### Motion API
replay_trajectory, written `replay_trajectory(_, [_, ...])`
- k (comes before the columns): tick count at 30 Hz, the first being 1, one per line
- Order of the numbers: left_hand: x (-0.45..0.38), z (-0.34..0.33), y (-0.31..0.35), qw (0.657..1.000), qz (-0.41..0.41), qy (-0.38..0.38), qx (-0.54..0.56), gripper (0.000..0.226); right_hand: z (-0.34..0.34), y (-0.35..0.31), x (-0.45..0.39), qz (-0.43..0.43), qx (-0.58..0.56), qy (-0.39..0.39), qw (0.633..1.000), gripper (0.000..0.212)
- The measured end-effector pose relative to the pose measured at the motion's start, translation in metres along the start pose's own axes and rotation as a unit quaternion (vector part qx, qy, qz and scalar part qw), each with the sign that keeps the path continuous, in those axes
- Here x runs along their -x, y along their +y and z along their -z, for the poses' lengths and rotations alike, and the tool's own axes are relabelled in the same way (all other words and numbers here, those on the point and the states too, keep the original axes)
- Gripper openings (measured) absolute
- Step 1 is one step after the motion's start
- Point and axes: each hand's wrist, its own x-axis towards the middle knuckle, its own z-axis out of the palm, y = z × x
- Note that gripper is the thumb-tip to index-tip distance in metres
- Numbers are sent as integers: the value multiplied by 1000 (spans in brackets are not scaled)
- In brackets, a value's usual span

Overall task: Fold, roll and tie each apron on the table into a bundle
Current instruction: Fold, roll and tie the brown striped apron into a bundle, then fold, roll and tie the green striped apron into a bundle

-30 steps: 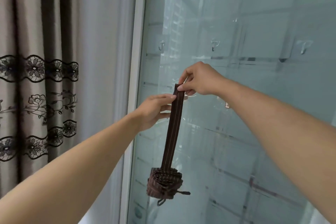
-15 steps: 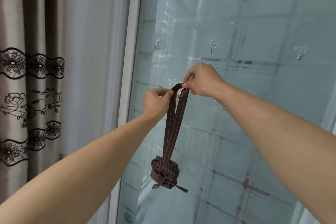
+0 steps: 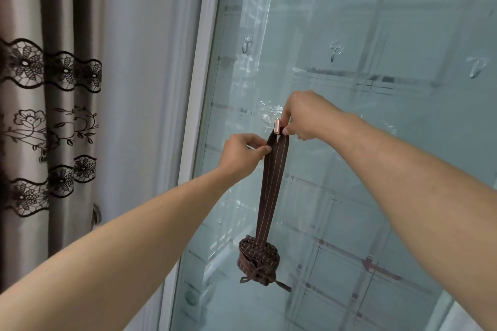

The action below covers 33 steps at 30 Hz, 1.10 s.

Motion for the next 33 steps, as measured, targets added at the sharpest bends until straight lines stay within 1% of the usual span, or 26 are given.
replay_trajectory(2, [6,1,-2,1000,11,-19,-9,8,1,-1,-1,1,26,-1,1000,10])
replay_trajectory(3, [8,1,-4,999,16,-26,-12,11,2,-1,-2,1,34,12,999,10])
replay_trajectory(7, [22,15,-9,998,36,-39,-16,22,5,-8,-11,30,9,128,991,18])
replay_trajectory(9, [31,29,-12,998,48,-15,-31,24,11,-24,-11,66,-31,164,984,21])
replay_trajectory(11, [41,49,-20,997,75,14,-29,23,10,-51,-9,114,-70,165,977,22])
replay_trajectory(14, [72,88,-41,988,135,71,-24,12,-10,-106,4,192,-105,132,967,16])
replay_trajectory(16, [109,124,-61,978,162,120,-52,10,-32,-152,21,247,-122,111,955,14])
replay_trajectory(19, [187,180,-86,949,220,199,-107,3,-70,-223,56,329,-163,56,928,14])
replay_trajectory(20, [222,204,-90,934,243,232,-121,6,-80,-253,75,368,-173,37,913,15])
replay_trajectory(21, [258,227,-89,919,267,265,-115,5,-89,-283,92,408,-181,24,895,17])
replay_trajectory(22, [290,246,-89,903,290,299,-110,3,-94,-306,110,435,-182,-4,882,19])
replay_trajectory(23, [326,266,-86,879,309,348,-101,3,-99,-330,131,476,-188,-21,859,20])
replay_trajectory(24, [397,299,-68,841,332,415,-103,6,-93,-380,179,541,-182,-37,820,20])
replay_trajectory(25, [416,309,-70,838,339,418,-95,6,-96,-388,188,549,-176,-43,816,20])
replay_trajectory(26, [440,319,-66,822,359,432,-95,4,-98,-398,201,564,-162,-46,809,19])
replay_trajectory(27, [508,341,-45,783,375,484,-114,2,-92,-436,246,613,-178,-56,767,18])
replay_trajectory(28, [562,355,-24,748,384,528,-119,2,-81,-460,283,644,-183,-65,740,17])
replay_trajectory(29, [620,368,1,705,389,579,-129,4,-65,-486,328,674,-194,-76,709,16])
replay_trajectory(30, [671,373,29,669,389,619,-136,8,-51,-509,372,702,-198,-88,679,16])
replay_trajectory(31, [717,378,51,637,383,655,-138,12,-39,-528,414,725,-211,-94,648,16])
replay_trajectory(32, [761,380,72,610,378,683,-135,14,-25,-544,456,744,-215,-97,625,17])
replay_trajectory(33, [802,379,94,583,387,702,-134,12,-16,-560,497,763,-227,-102,596,18])
